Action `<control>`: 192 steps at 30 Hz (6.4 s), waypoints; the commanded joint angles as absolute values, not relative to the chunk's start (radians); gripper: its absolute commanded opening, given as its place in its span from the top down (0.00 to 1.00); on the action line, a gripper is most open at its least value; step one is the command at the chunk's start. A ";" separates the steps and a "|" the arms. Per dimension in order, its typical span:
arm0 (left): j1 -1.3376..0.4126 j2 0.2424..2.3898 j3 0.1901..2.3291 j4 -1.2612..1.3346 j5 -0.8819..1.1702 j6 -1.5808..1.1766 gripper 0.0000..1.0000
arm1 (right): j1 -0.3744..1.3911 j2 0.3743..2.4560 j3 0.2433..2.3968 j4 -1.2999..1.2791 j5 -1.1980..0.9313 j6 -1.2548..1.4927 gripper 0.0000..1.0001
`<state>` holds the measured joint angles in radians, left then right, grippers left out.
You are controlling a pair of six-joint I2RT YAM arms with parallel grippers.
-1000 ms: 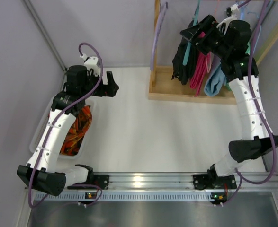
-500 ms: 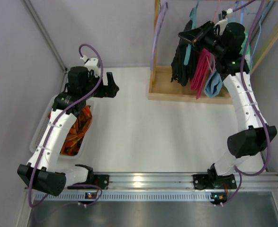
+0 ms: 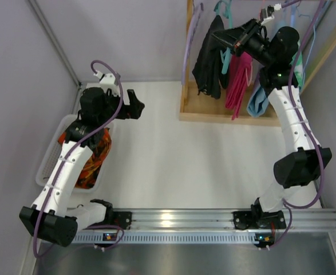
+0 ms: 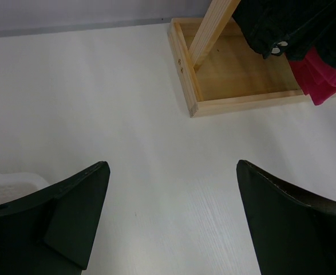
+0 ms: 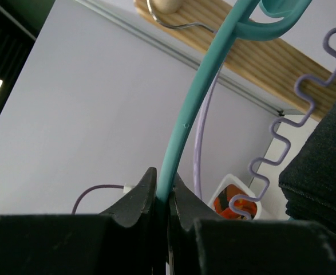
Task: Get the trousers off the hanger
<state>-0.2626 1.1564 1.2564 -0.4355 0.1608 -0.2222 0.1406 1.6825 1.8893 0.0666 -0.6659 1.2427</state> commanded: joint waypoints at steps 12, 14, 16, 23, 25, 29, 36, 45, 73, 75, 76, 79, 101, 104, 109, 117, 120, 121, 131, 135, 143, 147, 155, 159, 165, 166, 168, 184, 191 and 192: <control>-0.264 1.089 1.209 -0.183 0.356 -0.112 0.01 | 0.133 1.404 1.602 0.500 -0.796 1.261 1.00; -0.268 1.071 1.166 -0.134 0.402 -0.089 0.01 | 0.133 1.355 1.553 0.515 -0.819 1.259 1.00; -0.290 1.048 1.123 -0.108 0.434 -0.028 0.01 | 0.132 1.303 1.485 0.515 -0.839 1.253 1.00; -0.466 0.997 0.988 -0.045 0.402 0.172 0.01 | 0.133 1.143 1.312 0.433 -0.839 1.209 1.00; -0.533 1.002 0.945 0.049 0.367 0.160 0.01 | 0.132 1.099 1.255 0.388 -0.822 1.189 1.00; -0.662 1.060 0.907 0.210 0.189 0.072 0.02 | 0.143 1.046 1.186 0.358 -0.801 1.161 1.00; -0.929 1.245 0.963 0.469 0.037 0.051 0.01 | 0.166 0.988 1.152 0.292 -0.770 1.106 1.00; -0.983 1.453 1.103 0.627 -0.077 -0.040 0.01 | 0.172 0.963 1.155 0.229 -0.770 1.074 1.00; -0.910 1.575 1.146 0.653 -0.129 0.054 0.23 | 0.189 0.936 1.149 0.186 -0.778 1.022 1.00; -0.907 1.569 1.140 0.653 -0.112 0.061 0.21 | 0.190 0.937 1.150 0.189 -0.782 1.023 1.00; -0.899 1.568 1.134 0.652 -0.106 0.066 0.20 | 0.190 0.939 1.152 0.189 -0.784 1.023 1.00; -0.891 1.568 1.121 0.653 -0.097 0.095 0.19 | 0.190 0.942 1.154 0.201 -0.787 1.019 1.00; -0.854 1.528 1.054 0.650 0.106 0.179 0.02 | 0.178 1.009 1.218 0.256 -0.854 1.025 1.00; -0.853 1.520 1.039 0.649 0.112 0.189 0.02 | 0.172 1.015 1.224 0.268 -0.871 1.035 1.00; -0.850 1.557 1.083 0.649 0.037 0.204 0.13 | 0.170 1.014 1.204 0.314 -0.879 1.091 1.00; -0.851 1.601 1.203 0.646 -0.037 0.095 0.42 | 0.170 0.988 1.140 0.302 -0.868 1.100 1.00; -0.854 1.577 1.200 0.643 -0.017 0.080 0.58 | 0.172 0.999 1.134 0.304 -0.862 1.104 1.00; -0.854 1.562 1.198 0.640 -0.012 0.080 0.65 | 0.170 1.000 1.126 0.304 -0.859 1.103 1.00; -0.853 1.399 1.253 0.503 -0.031 0.069 1.00 | 0.144 1.023 1.003 0.313 -0.825 1.129 1.00; -0.848 1.349 1.302 0.430 -0.061 0.060 1.00 | 0.106 1.040 0.942 0.324 -0.833 1.155 1.00; -0.828 1.305 1.446 0.304 -0.113 0.023 1.00 | 0.063 1.065 0.850 0.305 -0.841 1.140 1.00; -0.824 1.295 1.495 0.279 -0.130 0.031 1.00 | 0.060 1.068 0.793 0.273 -0.842 1.098 1.00; -0.819 1.270 1.545 0.255 -0.181 0.064 1.00 | 0.060 1.062 0.707 0.189 -0.841 0.957 1.00; -0.819 1.215 1.517 0.226 -0.173 0.084 1.00 | 0.060 1.068 0.698 0.176 -0.844 0.916 1.00; -0.815 1.083 1.445 0.066 -0.214 0.080 1.00 | 0.060 1.083 0.710 0.166 -0.865 0.882 1.00; -0.815 1.051 1.442 0.045 -0.300 0.095 1.00 | 0.060 1.083 0.713 0.166 -0.871 0.881 1.00; -0.795 1.014 1.419 0.005 -0.292 0.092 1.00 | 0.060 1.085 0.724 0.163 -0.877 0.873 1.00; 0.033 0.532 1.200 -0.381 -0.345 -0.195 1.00 | 0.081 1.045 0.827 -0.100 -0.917 0.583 1.00; 0.337 0.396 1.154 -0.635 -0.383 -0.267 1.00 | 0.100 1.028 0.836 -0.115 -0.914 0.589 1.00; 0.363 0.393 1.147 -0.647 -0.405 -0.255 1.00 | 0.103 1.026 0.839 -0.117 -0.914 0.592 1.00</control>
